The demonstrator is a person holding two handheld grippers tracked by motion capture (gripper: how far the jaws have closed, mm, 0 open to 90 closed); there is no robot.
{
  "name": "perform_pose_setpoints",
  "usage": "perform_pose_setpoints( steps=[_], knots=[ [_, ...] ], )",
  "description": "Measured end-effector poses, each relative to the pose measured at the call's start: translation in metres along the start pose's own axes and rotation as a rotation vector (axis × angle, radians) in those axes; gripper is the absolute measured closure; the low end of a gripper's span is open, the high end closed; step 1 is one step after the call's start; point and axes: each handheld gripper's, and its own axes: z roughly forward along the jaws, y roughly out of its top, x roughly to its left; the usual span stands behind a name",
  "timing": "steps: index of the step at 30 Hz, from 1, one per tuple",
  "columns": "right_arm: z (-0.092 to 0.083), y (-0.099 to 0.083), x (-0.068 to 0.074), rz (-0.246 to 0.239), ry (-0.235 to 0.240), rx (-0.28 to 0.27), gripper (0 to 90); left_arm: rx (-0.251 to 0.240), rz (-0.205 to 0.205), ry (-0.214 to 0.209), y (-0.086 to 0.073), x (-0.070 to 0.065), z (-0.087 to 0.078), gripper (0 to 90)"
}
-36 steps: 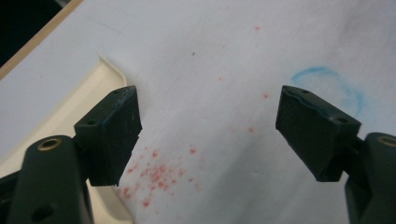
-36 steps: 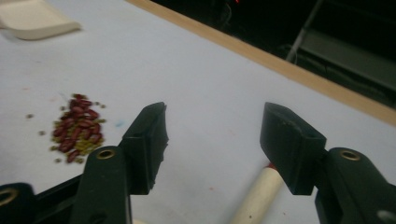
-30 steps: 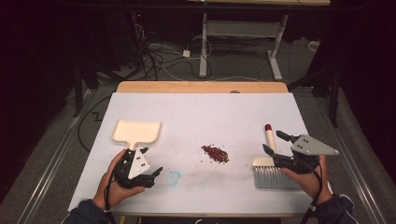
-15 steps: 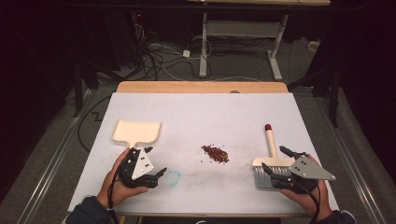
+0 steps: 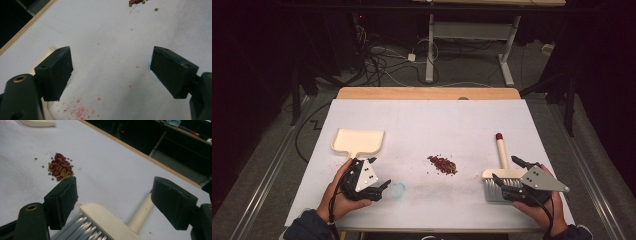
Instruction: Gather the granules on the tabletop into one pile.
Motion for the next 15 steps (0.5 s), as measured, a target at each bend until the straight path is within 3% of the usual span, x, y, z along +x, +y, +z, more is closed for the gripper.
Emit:
perform_pose_setpoints(
  steps=[15],
  knots=[
    [0.0008, 0.0001, 0.0008, -0.011, -0.001, 0.005, 22.3, 0.029, 0.016, -0.005, 0.0017, -0.0019, 0.0049, 17.6]
  ],
)
